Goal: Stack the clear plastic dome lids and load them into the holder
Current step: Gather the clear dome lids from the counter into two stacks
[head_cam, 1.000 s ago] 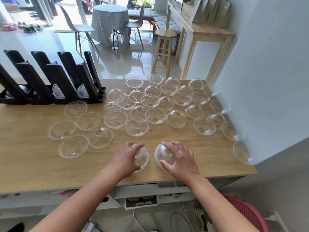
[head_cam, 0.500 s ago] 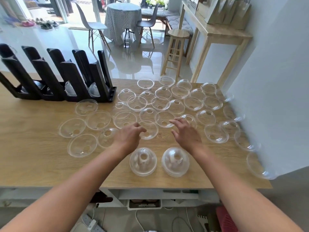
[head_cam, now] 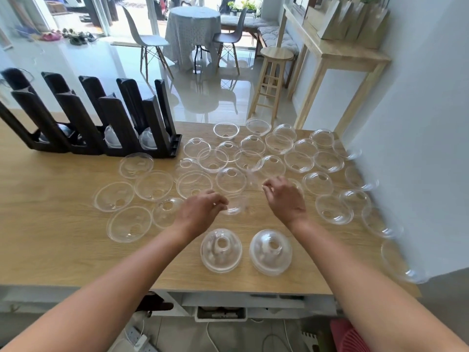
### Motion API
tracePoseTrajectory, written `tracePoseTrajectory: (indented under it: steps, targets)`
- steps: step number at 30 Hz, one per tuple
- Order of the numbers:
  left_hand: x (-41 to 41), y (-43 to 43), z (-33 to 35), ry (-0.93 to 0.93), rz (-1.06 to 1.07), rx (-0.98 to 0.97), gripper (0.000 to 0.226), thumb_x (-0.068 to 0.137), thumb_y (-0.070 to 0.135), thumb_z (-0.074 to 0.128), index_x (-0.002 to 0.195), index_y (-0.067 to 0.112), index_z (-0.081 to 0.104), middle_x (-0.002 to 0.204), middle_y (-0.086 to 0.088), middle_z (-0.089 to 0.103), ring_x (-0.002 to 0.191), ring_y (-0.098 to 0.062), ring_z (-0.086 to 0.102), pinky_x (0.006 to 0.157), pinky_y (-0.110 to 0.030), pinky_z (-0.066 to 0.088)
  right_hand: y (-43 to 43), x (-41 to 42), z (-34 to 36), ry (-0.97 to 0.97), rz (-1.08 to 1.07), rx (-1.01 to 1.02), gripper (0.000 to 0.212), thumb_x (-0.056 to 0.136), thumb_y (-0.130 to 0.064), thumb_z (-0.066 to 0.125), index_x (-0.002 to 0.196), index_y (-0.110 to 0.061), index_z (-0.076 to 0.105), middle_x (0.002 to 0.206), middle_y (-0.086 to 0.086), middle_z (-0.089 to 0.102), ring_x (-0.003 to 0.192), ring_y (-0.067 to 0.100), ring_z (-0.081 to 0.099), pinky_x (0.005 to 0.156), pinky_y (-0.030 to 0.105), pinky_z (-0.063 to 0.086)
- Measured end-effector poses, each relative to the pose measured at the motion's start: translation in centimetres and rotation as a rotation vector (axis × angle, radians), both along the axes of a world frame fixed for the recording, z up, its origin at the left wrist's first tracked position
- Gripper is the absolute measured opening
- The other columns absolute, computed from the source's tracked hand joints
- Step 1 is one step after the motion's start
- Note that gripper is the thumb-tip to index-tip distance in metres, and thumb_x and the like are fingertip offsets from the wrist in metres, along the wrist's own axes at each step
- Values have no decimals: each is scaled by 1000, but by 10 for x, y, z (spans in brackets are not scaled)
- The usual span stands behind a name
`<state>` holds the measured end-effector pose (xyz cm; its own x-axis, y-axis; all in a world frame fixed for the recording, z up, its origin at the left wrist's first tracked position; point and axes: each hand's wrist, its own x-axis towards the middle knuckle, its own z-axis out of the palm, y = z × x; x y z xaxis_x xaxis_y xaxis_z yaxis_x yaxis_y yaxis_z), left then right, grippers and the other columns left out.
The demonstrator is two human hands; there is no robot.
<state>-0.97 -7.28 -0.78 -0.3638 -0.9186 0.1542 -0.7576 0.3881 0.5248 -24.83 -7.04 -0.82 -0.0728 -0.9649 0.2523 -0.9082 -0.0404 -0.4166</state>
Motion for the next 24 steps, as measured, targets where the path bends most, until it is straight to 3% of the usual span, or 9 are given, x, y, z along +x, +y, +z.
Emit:
tracePoseTrajectory:
  steps: [3,5,8,10,15,24]
  targets:
    - [3,6,8,308,116,140,11,92,26,63,98,27,72,86,14,69,72,-4,64,67,-24,53,12,-1,24,-279,-87,-135,13,94,-16,59,99,-11,69,93,5,67,86,20,61,77,33,48]
    - [6,11,17,572,194,261,13,95,19,59,98,24,71,80,6,69,64,-7,63,59,-26,55,26,-8,36,-508,-166,-119,17,96,-16,55,105,-13,69,85,0,68,75,13,61,68,28,49]
    - [15,21,25,850,271,419,18,98,14,53,104,19,69,75,0,65,54,-7,53,44,-21,46,48,-21,45,-883,-269,34,21,98,-12,50,110,-14,67,72,0,62,56,9,52,52,24,44]
    - [23,31,24,940,276,561,20,99,15,51,108,14,69,68,1,60,50,-7,47,38,-19,36,66,-31,43,-1053,-294,227,22,98,-7,48,111,-12,66,67,2,57,50,9,44,44,22,36]
    - [36,55,5,725,350,795,22,100,16,49,104,11,70,70,-4,56,46,-8,41,35,-19,27,104,-41,19,-1086,-274,656,19,97,-6,51,105,-6,68,65,4,58,48,10,42,41,22,34]
    - [28,65,-23,563,446,701,17,97,23,55,99,17,71,63,-1,57,45,-11,44,36,-23,31,115,-27,-21,-1024,-413,544,22,93,-5,50,102,-10,69,62,-1,56,45,8,42,39,22,35]
